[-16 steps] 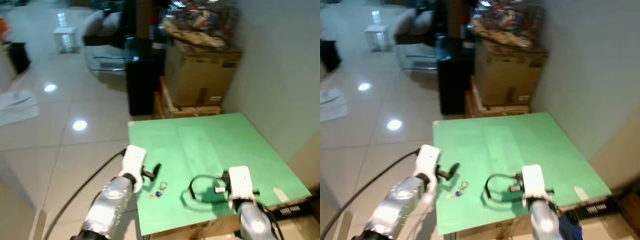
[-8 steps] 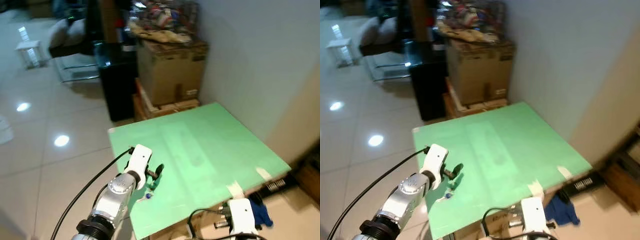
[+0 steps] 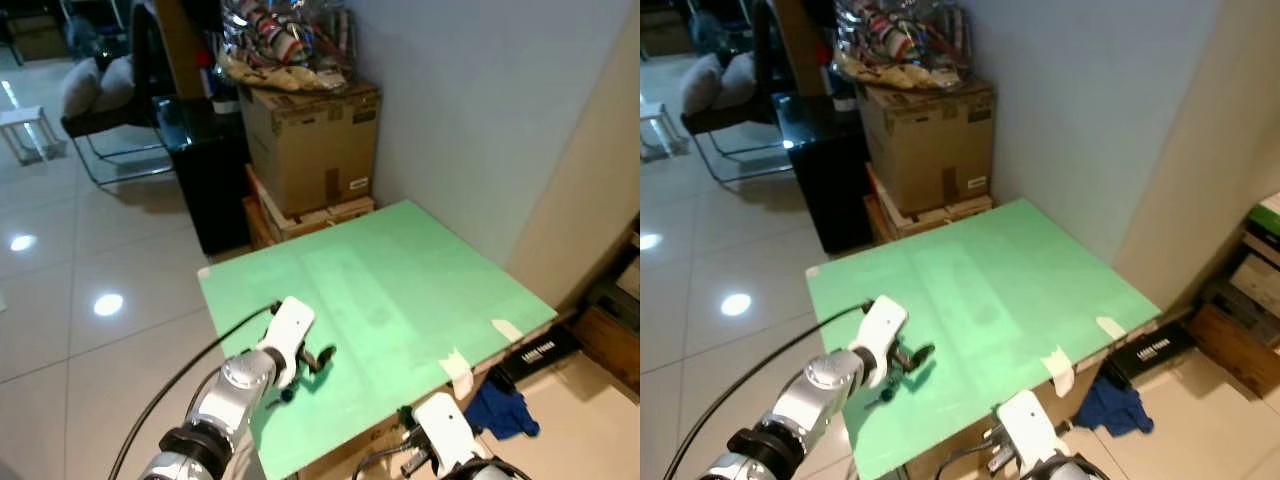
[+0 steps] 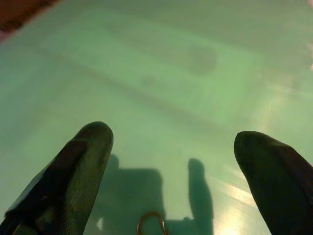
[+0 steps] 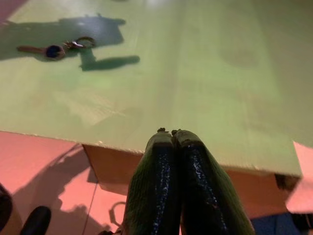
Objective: Hang keys on a hook
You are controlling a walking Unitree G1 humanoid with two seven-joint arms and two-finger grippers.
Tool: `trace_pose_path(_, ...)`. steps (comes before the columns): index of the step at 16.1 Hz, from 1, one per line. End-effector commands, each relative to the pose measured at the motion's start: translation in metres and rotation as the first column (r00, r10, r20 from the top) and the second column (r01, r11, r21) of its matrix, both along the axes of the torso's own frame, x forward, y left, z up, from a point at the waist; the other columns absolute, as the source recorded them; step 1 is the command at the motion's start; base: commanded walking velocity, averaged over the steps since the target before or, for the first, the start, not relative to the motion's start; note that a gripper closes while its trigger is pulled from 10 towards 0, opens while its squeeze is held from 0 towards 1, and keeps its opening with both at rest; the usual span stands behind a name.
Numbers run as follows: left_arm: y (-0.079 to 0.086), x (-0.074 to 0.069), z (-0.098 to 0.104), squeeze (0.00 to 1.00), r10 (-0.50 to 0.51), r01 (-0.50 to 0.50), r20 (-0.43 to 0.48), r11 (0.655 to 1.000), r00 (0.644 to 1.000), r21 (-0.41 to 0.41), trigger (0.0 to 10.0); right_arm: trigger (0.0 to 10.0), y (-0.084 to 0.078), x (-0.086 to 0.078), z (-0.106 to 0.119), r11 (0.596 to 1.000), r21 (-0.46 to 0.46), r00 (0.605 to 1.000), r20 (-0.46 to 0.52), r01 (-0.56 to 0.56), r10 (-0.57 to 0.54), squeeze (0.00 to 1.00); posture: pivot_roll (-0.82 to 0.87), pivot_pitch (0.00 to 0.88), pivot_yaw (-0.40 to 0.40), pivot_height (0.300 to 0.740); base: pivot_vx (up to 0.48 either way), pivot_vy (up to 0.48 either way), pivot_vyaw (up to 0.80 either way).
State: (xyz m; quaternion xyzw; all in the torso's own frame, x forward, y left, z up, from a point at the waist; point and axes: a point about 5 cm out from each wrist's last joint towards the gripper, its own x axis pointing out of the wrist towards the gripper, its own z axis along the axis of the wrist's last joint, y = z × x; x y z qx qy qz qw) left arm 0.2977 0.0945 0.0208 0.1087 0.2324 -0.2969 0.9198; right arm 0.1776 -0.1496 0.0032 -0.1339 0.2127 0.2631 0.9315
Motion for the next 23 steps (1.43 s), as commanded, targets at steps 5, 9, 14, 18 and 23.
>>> trace_pose_path(5,0.000,-0.001,-0.006,0.00,-0.001,0.001,-0.041,1.000,0.999,0.021,10.0,10.0,0.012,0.000,0.012,0.991,0.068,0.992,-0.037,-0.116,0.119,0.00,-0.17,0.078,0.073,0.740,0.000,0.000,0.00)
trace_pose_path(9,0.002,-0.012,-0.021,0.00,0.060,-0.060,-0.129,0.998,0.990,-0.002,10.0,10.0,0.017,-0.006,0.017,0.981,0.078,0.981,-0.065,-0.179,0.184,0.00,-0.17,0.069,0.073,0.740,0.000,0.000,0.00)
trace_pose_path(14,-0.002,-0.025,-0.021,0.00,0.025,-0.031,-0.142,0.999,0.990,-0.035,10.0,10.0,0.022,-0.011,0.018,0.977,0.111,0.977,-0.092,-0.182,0.193,0.00,-0.16,0.053,0.074,0.740,0.000,0.000,0.00)
trace_pose_path(18,-0.007,-0.033,-0.017,0.00,-0.018,0.012,-0.125,0.999,0.992,-0.047,10.0,10.0,0.024,-0.013,0.017,0.971,0.110,0.968,-0.113,-0.210,0.223,0.00,-0.16,0.041,0.068,0.740,0.000,0.000,0.00)
trace_pose_path(23,-0.016,-0.038,-0.032,0.00,0.033,-0.032,-0.153,0.999,0.988,0.007,10.0,10.0,0.028,-0.009,0.018,0.971,0.118,0.968,-0.118,-0.209,0.223,0.00,-0.15,0.037,0.054,0.740,0.000,0.000,0.00)
